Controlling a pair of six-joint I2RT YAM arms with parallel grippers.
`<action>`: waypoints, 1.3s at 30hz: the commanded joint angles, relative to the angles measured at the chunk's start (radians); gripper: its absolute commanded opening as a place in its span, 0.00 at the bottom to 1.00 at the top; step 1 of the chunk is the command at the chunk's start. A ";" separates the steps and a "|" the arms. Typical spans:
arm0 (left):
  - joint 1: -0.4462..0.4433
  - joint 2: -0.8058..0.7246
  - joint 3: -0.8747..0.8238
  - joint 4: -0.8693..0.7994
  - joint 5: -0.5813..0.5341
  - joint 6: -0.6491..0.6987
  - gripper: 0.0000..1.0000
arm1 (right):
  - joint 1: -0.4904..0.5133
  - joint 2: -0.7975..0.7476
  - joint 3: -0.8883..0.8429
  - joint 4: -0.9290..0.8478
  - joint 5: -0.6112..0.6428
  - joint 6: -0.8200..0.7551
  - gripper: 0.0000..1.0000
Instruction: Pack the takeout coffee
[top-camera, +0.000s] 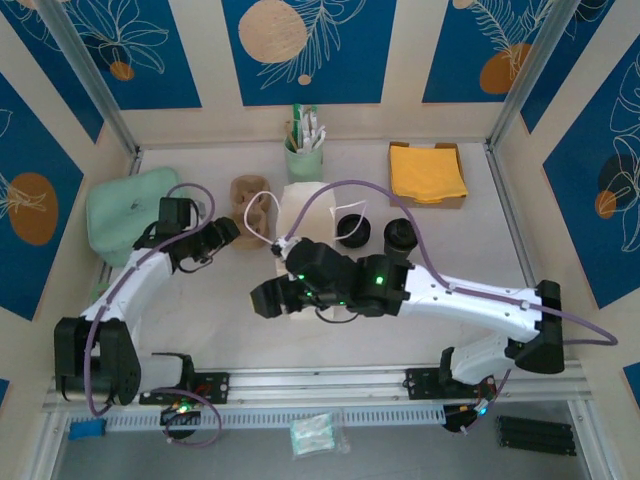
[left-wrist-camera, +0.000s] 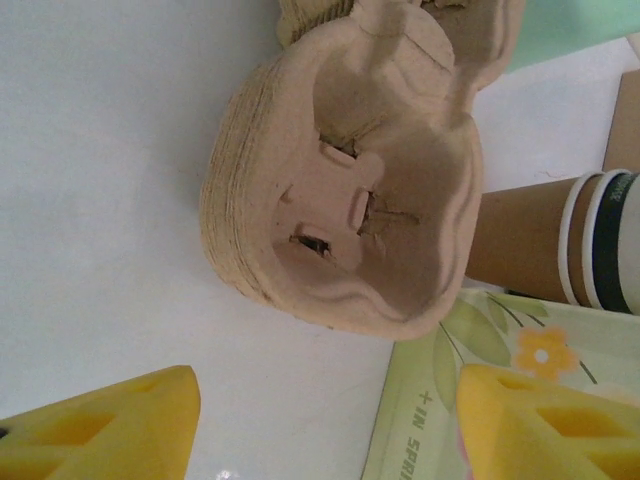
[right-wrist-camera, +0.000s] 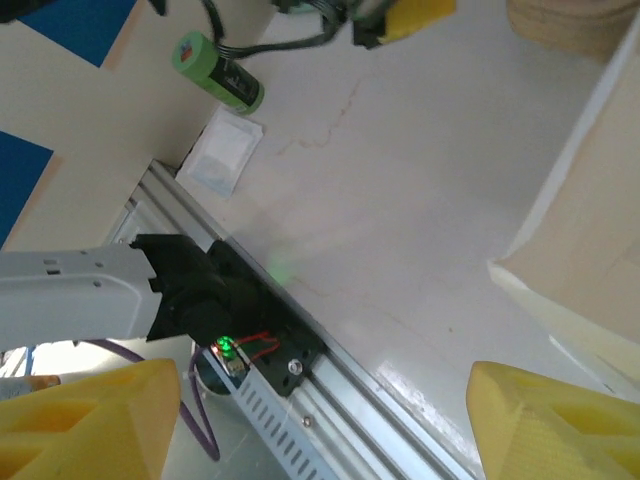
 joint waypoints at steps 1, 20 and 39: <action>0.015 0.027 -0.001 0.055 0.027 0.001 0.67 | 0.042 0.045 0.096 -0.029 0.103 -0.056 0.76; 0.017 0.038 -0.002 0.069 0.048 0.029 0.68 | 0.059 -0.164 -0.017 -0.152 0.046 -0.013 0.75; 0.017 0.057 -0.004 0.086 0.037 0.003 0.57 | -0.021 -0.212 -0.217 -0.075 -0.006 0.000 0.75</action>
